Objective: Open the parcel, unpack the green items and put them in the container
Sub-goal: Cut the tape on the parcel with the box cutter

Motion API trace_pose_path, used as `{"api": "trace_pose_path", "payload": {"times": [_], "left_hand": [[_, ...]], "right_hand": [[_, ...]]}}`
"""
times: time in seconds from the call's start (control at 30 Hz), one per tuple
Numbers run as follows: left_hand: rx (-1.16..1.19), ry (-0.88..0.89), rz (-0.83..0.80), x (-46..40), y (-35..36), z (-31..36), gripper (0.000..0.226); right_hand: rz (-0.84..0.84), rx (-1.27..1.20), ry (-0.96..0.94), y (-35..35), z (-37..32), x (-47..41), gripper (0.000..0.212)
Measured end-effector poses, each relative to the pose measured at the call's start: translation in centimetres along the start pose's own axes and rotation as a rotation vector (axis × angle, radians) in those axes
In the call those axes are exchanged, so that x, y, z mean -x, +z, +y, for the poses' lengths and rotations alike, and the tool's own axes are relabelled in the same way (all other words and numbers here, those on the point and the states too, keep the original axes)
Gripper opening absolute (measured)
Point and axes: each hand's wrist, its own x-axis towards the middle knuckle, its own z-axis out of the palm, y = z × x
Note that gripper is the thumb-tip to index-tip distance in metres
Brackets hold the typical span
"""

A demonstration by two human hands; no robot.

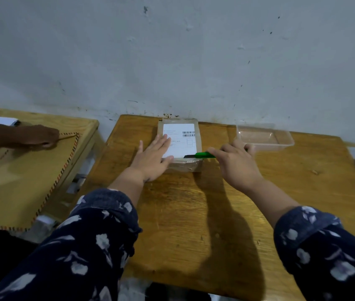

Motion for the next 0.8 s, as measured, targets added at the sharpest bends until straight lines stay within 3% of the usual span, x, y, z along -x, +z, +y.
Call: {"api": "trace_pose_path", "payload": {"times": [0.1, 0.37, 0.8], "left_hand": [[0.077, 0.006, -0.023, 0.0, -0.5, -0.3, 0.056], [-0.018, 0.025, -0.129, 0.0, -0.7, -0.6, 0.064], [-0.019, 0.031, -0.139, 0.4, -0.7, -0.3, 0.065]], "right_hand": [[-0.013, -0.011, -0.022, 0.4, -0.6, -0.3, 0.043], [-0.073, 0.002, -0.081, 0.2, -1.8, -1.0, 0.044], [-0.042, 0.104, -0.122, -0.3, -1.5, -1.0, 0.047]]}}
